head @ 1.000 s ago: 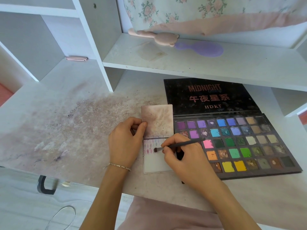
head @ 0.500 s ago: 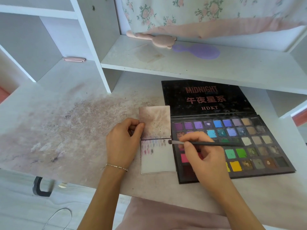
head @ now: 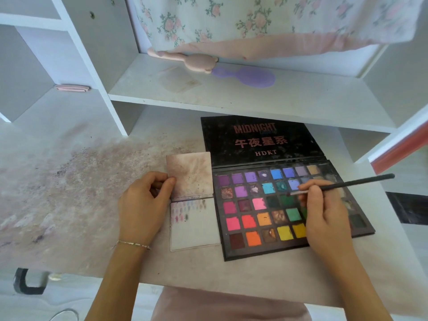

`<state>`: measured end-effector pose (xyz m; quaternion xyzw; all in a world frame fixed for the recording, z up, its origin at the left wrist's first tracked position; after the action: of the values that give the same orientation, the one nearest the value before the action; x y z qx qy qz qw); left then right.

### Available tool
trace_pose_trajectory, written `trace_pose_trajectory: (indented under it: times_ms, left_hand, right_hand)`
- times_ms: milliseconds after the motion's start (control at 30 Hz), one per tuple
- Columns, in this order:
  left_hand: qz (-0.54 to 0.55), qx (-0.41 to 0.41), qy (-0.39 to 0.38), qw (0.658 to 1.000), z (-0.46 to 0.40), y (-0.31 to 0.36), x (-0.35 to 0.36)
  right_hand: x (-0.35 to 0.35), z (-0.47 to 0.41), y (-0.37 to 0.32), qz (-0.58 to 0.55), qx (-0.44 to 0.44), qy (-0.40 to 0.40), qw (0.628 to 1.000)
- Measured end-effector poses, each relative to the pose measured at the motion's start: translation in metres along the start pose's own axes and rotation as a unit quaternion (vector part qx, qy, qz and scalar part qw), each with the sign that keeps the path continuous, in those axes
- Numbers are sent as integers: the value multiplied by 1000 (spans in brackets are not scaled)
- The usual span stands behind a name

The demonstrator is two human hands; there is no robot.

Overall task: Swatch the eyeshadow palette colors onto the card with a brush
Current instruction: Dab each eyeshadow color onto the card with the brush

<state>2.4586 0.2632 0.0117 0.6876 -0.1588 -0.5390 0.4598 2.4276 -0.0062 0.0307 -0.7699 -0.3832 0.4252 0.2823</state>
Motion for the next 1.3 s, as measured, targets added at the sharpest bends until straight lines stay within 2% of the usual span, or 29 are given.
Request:
trace_pose_trajectory:
  times_ms: [167, 467, 633, 800, 1000, 1300]
  left_hand:
    - [-2, 0, 5, 1000, 1, 2, -1]
    - [3, -1, 3, 1000, 0, -1, 1]
    - [1, 1, 1, 1000, 1, 0, 0]
    - [2, 1, 0, 1000, 0, -1, 1]
    - [-1, 3, 3, 1000, 0, -1, 0]
    - [-1, 2, 2, 1000, 0, -1, 1]
  right_hand:
    - [-1, 0, 13, 89, -2, -31, 996]
    - [2, 0, 14, 99, -28, -78, 992]
    - [2, 1, 13, 96, -29, -57, 993]
    - [1, 1, 15, 97, -40, -83, 991]
    - [1, 2, 13, 93, -48, -69, 992]
    - [0, 2, 16, 99, -18, -57, 993]
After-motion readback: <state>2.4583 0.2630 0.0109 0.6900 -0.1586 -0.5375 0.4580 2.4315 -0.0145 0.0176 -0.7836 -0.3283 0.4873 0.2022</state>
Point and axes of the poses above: each hand's wrist, its own z-axis away from the middle knuckle, its own x-axis out of the palm, y = z × x, the point moved 2 cm from there along -z, towards the middle knuckle, and after that the axes turned 14 degrees about -x, right-handed, at the moved point
